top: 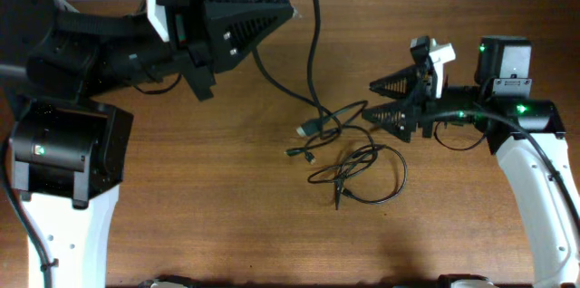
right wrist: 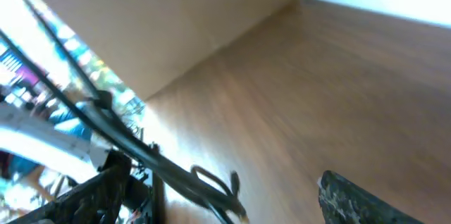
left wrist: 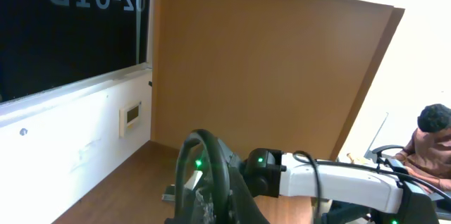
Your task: Untangle cables
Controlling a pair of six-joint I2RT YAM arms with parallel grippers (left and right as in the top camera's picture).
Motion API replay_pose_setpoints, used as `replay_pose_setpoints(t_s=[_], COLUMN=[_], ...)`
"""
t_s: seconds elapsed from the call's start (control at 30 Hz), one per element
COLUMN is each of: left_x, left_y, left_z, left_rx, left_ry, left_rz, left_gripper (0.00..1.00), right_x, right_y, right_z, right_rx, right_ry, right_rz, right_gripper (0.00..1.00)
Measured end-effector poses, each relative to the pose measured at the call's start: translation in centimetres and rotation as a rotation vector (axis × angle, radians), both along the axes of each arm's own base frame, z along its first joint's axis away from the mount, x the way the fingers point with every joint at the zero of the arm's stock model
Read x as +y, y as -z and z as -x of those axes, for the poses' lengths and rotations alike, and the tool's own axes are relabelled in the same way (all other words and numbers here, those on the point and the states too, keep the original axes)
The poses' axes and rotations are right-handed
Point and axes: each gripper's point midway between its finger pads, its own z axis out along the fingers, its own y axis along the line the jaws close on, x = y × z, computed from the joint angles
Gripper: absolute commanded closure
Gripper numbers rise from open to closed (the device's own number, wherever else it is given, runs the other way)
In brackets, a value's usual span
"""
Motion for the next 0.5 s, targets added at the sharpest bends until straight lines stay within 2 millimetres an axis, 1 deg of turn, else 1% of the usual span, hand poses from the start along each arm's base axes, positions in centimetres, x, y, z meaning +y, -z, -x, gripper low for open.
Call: replay_pose_setpoints(t_s=[0.07, 0.1, 0.13, 0.23, 0.27, 0.3, 0.33, 0.37, 0.4, 0.43, 0.5], left_x=[0.0, 0.0, 0.0, 0.0, 0.0, 0.0, 0.0, -0.1, -0.2, -0.3, -0.4], left_y=[0.0, 0.0, 0.0, 0.0, 0.0, 0.0, 0.0, 0.0, 0.0, 0.0, 0.0], left_z=[0.0, 0.0, 0.0, 0.0, 0.0, 0.0, 0.0, 0.1, 0.1, 0.2, 0.3], left_rx=[0.0, 0.0, 0.0, 0.0, 0.0, 0.0, 0.0, 0.0, 0.001, 0.0, 0.0], left_ry=[0.0, 0.0, 0.0, 0.0, 0.0, 0.0, 0.0, 0.003, 0.006, 0.011, 0.016], left_rz=[0.0, 0.0, 0.0, 0.0, 0.0, 0.0, 0.0, 0.0, 0.0, 0.0, 0.0], left_gripper=[1.0, 1.0, 1.0, 1.0, 1.0, 1.0, 1.0, 1.0, 1.0, 1.0, 1.0], right_x=[0.5, 0.8, 1.0, 2.1, 2.6, 3.2, 3.7, 4.1, 4.4, 4.8, 4.9], right_y=[-0.7, -1.0, -1.2, -1.5, -1.6, -1.7, -1.7, -1.7, -1.6, -1.5, -1.3], right_z=[0.8, 1.1, 1.5, 2.4, 2.8, 3.3, 3.6, 3.9, 4.1, 4.3, 4.3], right_rx=[-0.071, -0.098, -0.12, -0.159, -0.175, -0.186, -0.202, -0.21, -0.221, -0.232, -0.228], right_ry=[-0.059, -0.082, -0.104, -0.161, -0.182, -0.21, -0.229, -0.245, -0.254, -0.264, -0.264], right_rz=[-0.035, -0.047, -0.057, -0.077, -0.082, -0.085, -0.086, -0.086, -0.083, -0.076, -0.067], right_gripper=[0.15, 0.19, 0.21, 0.17, 0.21, 0.27, 0.38, 0.6, 0.7, 0.77, 0.94])
